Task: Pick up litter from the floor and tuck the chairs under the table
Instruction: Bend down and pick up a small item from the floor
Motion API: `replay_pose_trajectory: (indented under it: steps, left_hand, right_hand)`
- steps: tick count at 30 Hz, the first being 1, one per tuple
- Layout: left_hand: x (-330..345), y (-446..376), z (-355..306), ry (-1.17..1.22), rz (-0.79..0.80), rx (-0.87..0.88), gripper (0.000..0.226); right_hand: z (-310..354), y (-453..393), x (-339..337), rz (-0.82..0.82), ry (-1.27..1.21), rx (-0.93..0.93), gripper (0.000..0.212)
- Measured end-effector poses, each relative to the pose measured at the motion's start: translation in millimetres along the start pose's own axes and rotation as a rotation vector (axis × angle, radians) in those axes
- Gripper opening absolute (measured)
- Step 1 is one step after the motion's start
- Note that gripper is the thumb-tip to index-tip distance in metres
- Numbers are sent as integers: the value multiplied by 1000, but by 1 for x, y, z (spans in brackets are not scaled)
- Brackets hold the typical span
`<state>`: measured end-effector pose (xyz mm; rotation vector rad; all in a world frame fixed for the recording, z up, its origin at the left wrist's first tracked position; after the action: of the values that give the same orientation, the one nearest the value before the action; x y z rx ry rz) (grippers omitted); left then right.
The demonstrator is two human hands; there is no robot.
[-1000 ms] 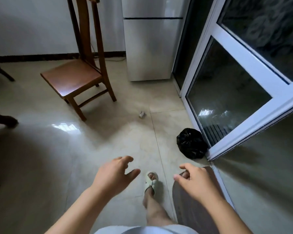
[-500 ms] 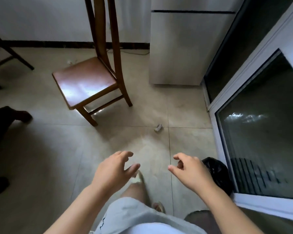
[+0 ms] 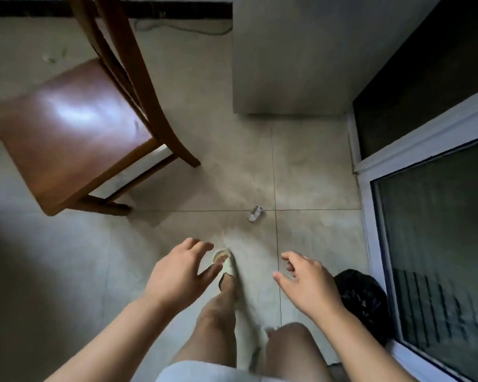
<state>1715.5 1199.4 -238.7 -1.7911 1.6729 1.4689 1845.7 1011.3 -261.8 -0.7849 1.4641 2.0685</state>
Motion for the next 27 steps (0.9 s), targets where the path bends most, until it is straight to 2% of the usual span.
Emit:
replay_pose_trajectory:
  steps: [5, 13, 18, 22, 24, 27]
  left_hand:
    - [60, -76, 42, 97, 101, -102, 44]
    - [220, -186, 113, 152, 168, -199, 34]
    - [321, -245, 157, 194, 179, -246, 43]
    - [380, -275, 189, 165, 218, -222, 48]
    - [399, -282, 204, 136, 231, -207, 49]
    - [416, -287, 220, 122, 234, -199, 50]
  right_hand:
    - [-2, -119, 47, 70, 60, -21, 40]
    - [-46, -311, 180, 159, 230, -127, 40]
    - [-70, -412, 251, 99, 368, -185, 39]
    - [-79, -477, 298, 14, 474, -288, 55]
    - [-79, -499, 317, 13, 498, -343, 64]
    - [-81, -522, 341, 36, 576, -369, 67]
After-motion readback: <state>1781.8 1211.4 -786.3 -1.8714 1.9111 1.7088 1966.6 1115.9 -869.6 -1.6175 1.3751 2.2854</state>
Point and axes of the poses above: each hand's wrist, its own y-axis away from the middle knuckle, its own x-axis out of the palm, z = x × y, the point moved 2 cm from there along -y, towards the middle knuckle, and after that the axes turned 11 degrees about x, right-handed, at the moved point
